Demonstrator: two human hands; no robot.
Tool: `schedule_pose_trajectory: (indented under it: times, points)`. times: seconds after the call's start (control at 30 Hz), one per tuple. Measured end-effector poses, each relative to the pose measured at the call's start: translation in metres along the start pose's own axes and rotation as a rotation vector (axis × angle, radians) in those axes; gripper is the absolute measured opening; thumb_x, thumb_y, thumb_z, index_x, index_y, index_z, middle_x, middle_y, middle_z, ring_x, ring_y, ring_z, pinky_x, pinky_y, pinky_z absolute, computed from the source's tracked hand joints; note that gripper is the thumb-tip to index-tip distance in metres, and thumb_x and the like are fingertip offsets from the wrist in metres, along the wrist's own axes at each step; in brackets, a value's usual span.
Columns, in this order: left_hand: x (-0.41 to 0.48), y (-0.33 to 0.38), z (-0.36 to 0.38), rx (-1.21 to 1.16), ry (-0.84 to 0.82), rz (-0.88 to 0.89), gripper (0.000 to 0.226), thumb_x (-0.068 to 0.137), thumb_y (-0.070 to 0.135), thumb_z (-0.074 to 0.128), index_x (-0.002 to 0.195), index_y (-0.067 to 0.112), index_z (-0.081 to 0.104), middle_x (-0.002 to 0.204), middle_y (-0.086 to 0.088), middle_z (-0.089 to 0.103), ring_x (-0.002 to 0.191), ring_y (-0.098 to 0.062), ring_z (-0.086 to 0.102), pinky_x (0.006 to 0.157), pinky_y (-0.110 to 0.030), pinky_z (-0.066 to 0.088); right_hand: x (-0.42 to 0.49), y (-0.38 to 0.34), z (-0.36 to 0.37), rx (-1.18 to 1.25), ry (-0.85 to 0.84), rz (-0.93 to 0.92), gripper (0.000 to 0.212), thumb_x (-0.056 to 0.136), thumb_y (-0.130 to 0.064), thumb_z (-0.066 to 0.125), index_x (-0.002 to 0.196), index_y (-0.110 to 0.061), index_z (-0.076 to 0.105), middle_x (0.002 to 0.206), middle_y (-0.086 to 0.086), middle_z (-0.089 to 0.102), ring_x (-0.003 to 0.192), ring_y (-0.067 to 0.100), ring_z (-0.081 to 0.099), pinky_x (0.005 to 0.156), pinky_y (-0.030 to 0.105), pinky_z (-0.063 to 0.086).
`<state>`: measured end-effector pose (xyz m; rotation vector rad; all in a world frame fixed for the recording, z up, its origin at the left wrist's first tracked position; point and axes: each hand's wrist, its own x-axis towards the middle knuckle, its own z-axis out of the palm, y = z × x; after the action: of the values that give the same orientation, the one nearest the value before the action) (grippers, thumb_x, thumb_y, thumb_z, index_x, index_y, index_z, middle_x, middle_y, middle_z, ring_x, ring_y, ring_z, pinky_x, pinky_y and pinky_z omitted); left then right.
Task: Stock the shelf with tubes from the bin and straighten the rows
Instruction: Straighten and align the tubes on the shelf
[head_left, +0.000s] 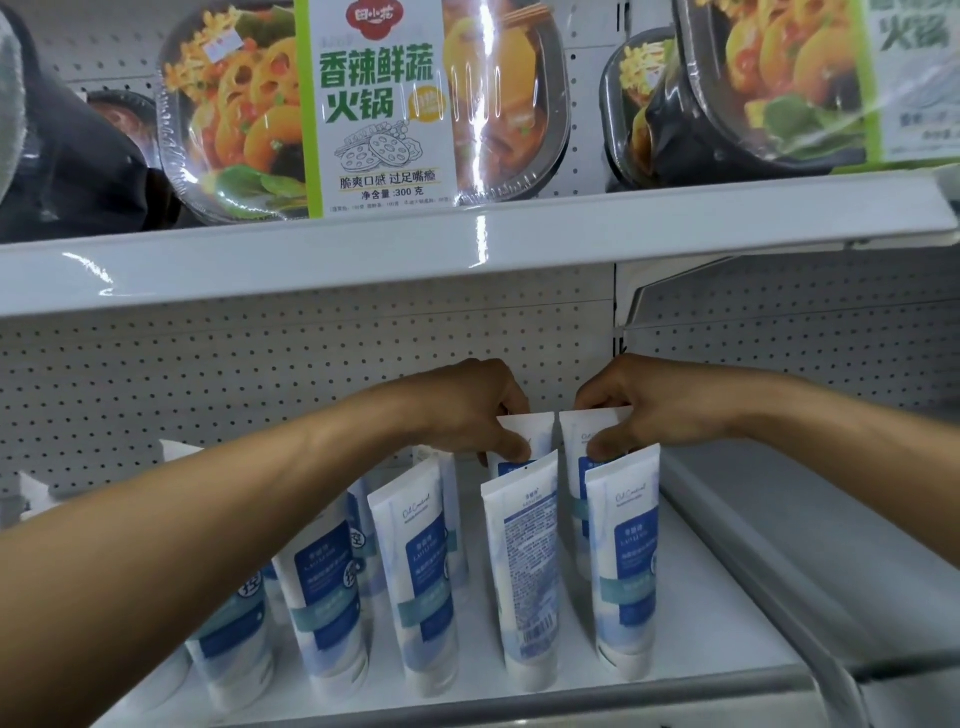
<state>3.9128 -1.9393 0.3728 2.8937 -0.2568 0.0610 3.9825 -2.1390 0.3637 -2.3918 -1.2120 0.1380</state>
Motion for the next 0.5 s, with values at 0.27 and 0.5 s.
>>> schedule_pose_trajectory:
  times: [0.27, 0.5]
  points:
    - [-0.0013, 0.0007, -0.0002, -0.007, -0.014, 0.014, 0.010, 0.084, 0.031, 0.073, 0.090, 0.027, 0.067, 0.085, 0.016, 0.067, 0.080, -0.008, 0.067, 0.075, -0.022, 0.054, 0.0011, 0.0032, 0.0015, 0.017, 0.007, -0.009, 0.016, 0.079, -0.022, 0.078, 0.085, -0.010, 0.070, 0.089, 0.010, 0.072, 0.075, 0.012, 0.063, 0.070, 0.035, 0.054]
    - [-0.0035, 0.0016, 0.0013, -0.016, 0.003, 0.033, 0.015, 0.086, 0.028, 0.072, 0.100, 0.024, 0.072, 0.098, 0.010, 0.073, 0.088, -0.008, 0.067, 0.086, -0.029, 0.056, -0.0011, 0.0065, 0.0044, 0.027, 0.032, -0.032, 0.014, 0.080, -0.023, 0.077, 0.083, -0.011, 0.070, 0.086, 0.009, 0.071, 0.073, 0.011, 0.061, 0.068, 0.032, 0.049]
